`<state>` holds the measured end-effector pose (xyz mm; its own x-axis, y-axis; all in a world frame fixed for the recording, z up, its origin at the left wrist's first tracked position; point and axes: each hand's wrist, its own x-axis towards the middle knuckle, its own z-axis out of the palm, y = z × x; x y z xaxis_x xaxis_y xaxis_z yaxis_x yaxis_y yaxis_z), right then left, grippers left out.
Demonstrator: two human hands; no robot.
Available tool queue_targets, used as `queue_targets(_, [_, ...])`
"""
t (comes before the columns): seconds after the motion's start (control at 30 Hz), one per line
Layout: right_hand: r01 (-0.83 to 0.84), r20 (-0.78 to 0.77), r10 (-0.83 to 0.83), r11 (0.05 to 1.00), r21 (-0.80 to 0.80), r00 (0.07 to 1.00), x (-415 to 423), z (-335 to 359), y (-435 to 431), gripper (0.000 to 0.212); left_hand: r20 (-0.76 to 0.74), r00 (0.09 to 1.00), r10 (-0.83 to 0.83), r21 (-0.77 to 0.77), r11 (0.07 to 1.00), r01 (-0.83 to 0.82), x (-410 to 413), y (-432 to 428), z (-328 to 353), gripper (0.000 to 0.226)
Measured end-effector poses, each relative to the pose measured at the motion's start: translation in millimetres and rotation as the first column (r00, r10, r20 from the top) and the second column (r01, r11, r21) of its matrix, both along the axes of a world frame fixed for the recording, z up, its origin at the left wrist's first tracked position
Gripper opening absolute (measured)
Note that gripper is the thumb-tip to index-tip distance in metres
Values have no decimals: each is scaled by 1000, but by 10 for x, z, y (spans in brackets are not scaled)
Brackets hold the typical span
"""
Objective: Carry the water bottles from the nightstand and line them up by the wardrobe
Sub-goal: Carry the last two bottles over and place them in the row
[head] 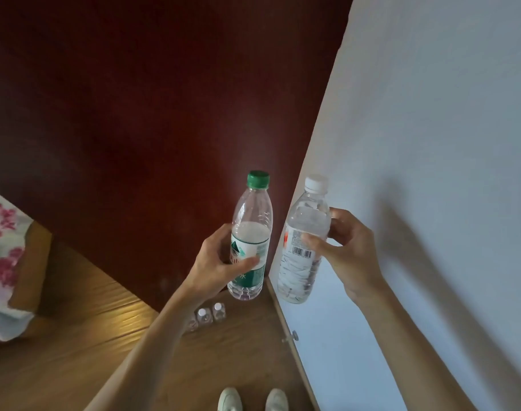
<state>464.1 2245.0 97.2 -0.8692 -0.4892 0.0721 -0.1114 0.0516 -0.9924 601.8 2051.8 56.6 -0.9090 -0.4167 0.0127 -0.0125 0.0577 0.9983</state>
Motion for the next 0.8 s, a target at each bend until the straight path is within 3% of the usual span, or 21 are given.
queue_targets(0.23, [-108, 63, 106, 994, 27, 992, -231, -480, -372, 45, 76, 982, 172, 28, 984, -174, -140, -124, -363, 59])
queue_targets(0.37, [-229, 62, 224, 969, 95, 973, -307, -736, -505, 53, 145, 954, 262, 9, 964, -266, -205, -192, -631, 48])
queue_targets(0.57, [-373, 101, 361, 911, 176, 927, -505, -1262, -629, 59, 169, 907, 386, -56, 922, -383, -225, -208, -1138, 56])
queue_targets(0.8, [-420, 130, 400, 863, 280, 907, -654, -1947, -716, 59, 210, 877, 432, -108, 902, -419, -166, -200, -1844, 60])
